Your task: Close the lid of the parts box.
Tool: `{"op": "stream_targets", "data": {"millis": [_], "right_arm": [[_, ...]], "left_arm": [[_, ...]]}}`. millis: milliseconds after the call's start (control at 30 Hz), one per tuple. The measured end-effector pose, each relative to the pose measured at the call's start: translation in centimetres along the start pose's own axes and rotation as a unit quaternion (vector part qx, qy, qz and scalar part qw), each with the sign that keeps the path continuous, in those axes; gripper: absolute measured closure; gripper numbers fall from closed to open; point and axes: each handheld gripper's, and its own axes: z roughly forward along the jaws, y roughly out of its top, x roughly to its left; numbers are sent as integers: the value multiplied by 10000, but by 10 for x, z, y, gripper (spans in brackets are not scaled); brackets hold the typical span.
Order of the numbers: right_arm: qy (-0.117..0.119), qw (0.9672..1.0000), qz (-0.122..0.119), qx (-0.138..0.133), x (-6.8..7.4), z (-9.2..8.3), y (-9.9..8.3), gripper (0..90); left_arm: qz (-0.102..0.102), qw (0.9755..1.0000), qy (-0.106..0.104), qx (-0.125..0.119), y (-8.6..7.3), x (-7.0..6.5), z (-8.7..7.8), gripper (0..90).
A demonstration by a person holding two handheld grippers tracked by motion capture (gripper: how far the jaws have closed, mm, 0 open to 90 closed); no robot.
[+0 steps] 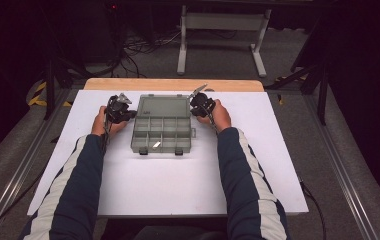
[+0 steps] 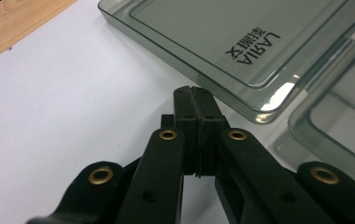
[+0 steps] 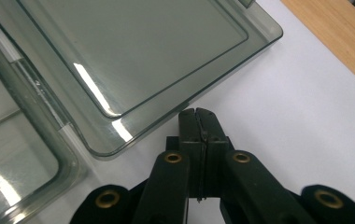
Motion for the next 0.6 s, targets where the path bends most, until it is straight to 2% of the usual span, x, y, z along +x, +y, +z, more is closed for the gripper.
{"op": "stream_targets", "data": {"millis": [200, 233, 300, 367, 467, 600], "right_arm": [[-42, 9999, -146, 10, 0, 1, 1, 900], [-36, 9998, -208, 54, 0, 1, 2, 900], [-15, 9989, -435, 169, 2, -1, 4, 900], [85, 9981, -549, 259, 2, -2, 4, 900], [144, 9977, -595, 291, 2, -3, 5, 900], [123, 9982, -553, 201, 1, -1, 4, 900]], "left_arm": [[-21, 10000, -13, -4, 0, 0, 0, 900], [22, 10000, 11, 25, 0, 0, 0, 900], [77, 9999, -66, 82, 1, 0, -1, 900], [128, 9997, -117, 147, 2, 0, -2, 900], [168, 9995, -120, 243, 4, -1, -2, 900], [217, 9996, -33, 180, 5, -2, 0, 900]]}}
